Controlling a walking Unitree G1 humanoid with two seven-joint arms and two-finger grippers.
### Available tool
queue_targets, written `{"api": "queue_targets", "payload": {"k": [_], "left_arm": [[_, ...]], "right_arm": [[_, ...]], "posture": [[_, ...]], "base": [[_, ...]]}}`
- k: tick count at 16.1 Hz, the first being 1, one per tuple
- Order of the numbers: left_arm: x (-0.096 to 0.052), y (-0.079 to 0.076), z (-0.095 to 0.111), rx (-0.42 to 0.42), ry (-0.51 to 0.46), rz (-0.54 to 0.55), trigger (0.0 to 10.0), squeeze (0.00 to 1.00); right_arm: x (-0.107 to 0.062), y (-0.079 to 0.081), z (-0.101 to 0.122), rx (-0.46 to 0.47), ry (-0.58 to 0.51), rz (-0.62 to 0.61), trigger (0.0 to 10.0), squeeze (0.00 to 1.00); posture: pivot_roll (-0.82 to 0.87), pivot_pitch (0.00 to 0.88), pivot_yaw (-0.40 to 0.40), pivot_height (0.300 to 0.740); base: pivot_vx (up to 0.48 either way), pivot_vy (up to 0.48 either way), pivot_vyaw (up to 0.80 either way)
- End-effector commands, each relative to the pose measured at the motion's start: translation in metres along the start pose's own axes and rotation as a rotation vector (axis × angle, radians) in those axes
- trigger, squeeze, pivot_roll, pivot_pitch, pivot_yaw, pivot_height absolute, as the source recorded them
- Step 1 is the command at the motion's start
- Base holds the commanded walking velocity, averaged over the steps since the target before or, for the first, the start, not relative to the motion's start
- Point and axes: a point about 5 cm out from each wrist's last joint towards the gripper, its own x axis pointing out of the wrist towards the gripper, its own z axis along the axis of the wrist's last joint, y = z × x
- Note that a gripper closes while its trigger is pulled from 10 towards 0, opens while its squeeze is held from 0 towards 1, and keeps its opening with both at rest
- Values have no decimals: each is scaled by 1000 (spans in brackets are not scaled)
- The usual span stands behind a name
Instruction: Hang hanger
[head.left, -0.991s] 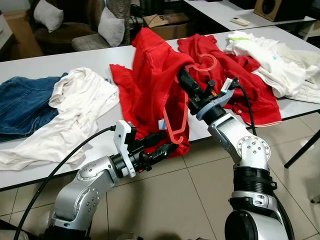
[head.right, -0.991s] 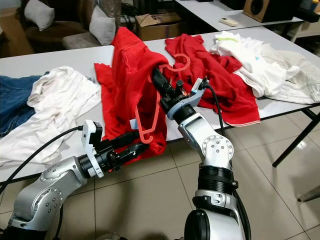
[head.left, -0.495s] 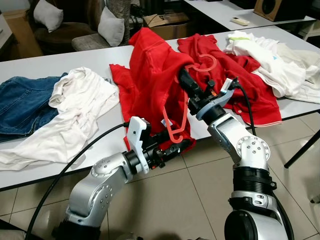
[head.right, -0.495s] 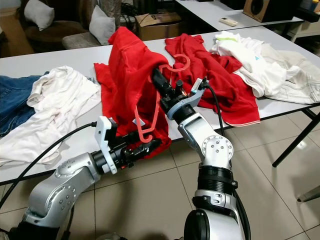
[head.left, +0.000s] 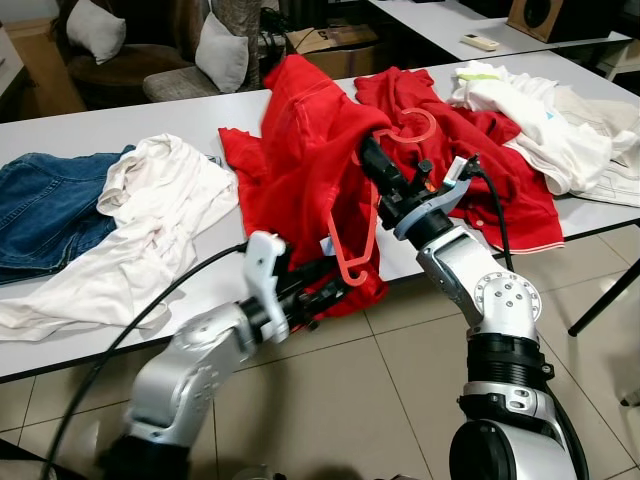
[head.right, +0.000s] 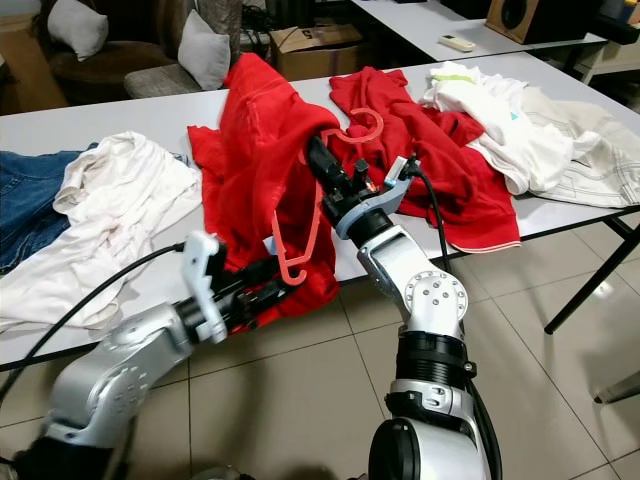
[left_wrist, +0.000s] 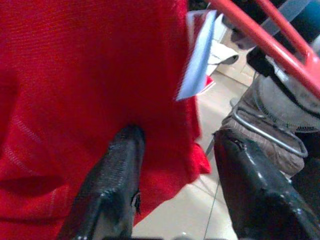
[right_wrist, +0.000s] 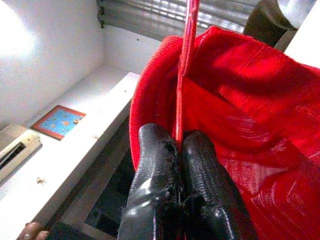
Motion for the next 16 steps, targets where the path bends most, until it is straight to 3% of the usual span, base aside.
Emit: {"api": "queue_targets", "payload": {"k": [1, 3, 8, 10, 11, 12, 13, 16], "left_arm": [[-7, 0, 1, 2, -2, -16, 0, 0], [-24, -1, 7, -15, -38, -65, 0, 0], [-43, -15, 17, -66, -109, -217, 0, 0], [-41, -14, 13, -5, -59, -175, 0, 0], [-37, -12, 11, 21, -46, -144, 10000, 0], [-34, -11, 10, 35, -41, -127, 10000, 0], [-27, -18, 8, 15, -53, -142, 10000, 1000], [-27, -26, 7, -6, -53, -183, 10000, 1000]], "right_arm": [[5, 7, 2, 0, 1, 24, 10000, 0], [3, 7, 4, -1, 0, 21, 10000, 0], [2, 6, 7, 5, -2, 24, 10000, 0], [3, 7, 6, 13, 1, 27, 10000, 0], [4, 7, 5, 14, 3, 29, 10000, 0], [5, 7, 5, 15, 4, 29, 10000, 0], [6, 8, 4, 16, 8, 31, 10000, 0], [6, 8, 4, 17, 6, 32, 10000, 0]], "posture": [[-61, 0, 20, 740], [-60, 0, 15, 740], [-53, 0, 3, 740], [-48, 0, -4, 740], [-47, 0, -5, 740], [-47, 0, -5, 740], [-51, 0, -2, 740], [-50, 0, -3, 740]], "base": [[0, 0, 0], [0, 0, 0], [0, 0, 0], [0, 0, 0], [0, 0, 0], [0, 0, 0], [0, 0, 0], [0, 0, 0]]}}
